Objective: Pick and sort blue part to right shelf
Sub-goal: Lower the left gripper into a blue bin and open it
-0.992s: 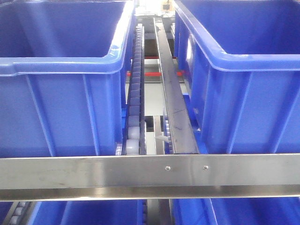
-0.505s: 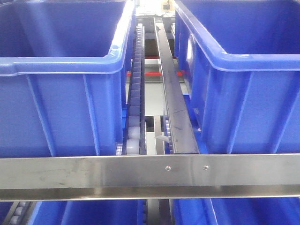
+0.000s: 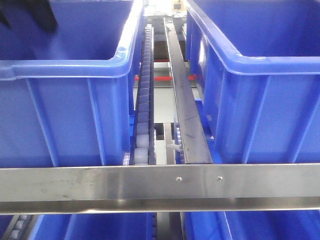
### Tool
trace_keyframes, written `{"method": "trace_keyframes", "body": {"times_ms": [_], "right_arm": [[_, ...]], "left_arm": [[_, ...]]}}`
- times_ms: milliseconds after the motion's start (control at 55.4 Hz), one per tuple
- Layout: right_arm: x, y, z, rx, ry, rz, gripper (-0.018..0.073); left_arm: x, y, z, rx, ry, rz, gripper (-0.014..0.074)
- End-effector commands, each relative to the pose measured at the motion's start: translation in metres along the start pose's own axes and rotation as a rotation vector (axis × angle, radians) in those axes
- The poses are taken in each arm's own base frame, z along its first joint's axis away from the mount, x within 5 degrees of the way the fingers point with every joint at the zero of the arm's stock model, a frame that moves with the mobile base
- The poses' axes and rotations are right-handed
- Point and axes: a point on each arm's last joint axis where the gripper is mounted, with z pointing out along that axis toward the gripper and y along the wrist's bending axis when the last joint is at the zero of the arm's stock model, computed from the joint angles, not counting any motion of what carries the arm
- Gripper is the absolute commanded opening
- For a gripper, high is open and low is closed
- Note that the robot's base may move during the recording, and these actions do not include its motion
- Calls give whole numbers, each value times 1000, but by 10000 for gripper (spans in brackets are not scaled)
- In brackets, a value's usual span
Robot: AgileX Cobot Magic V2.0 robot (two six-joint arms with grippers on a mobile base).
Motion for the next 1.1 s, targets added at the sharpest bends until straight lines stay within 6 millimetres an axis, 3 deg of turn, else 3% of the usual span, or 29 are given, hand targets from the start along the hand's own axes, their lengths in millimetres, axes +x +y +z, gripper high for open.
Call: {"method": "trace_keyframes", "body": {"times_ms": [0,180,253,415,613,776,938,1082], "right_arm": [[-15,0,-1,-2,-92,-19,158],[-15,0,-1,-1,-91,-19,158],[-15,0,-1,-1,-89,-19,158],[-15,0,-1,-1,-88,-19,158],[-14,0,-1,0,-82,-19,158],[-14,0,-1,1,-73,-19,158],[-13,0,0,2,-62,-19,158],[-11,-1,0,4,-43,-19,158]], "left_arm": [[-26,0,1,-10,-29,9,305],[-34,-7,40,12,112,10,311],[-33,-6,50,58,147,-21,369],[-32,8,55,91,176,-102,587],[-28,25,55,75,226,-75,616],[-37,27,28,84,170,-38,602],[-49,32,-36,93,1,-42,538],[-40,36,-83,97,-118,-46,445]]}}
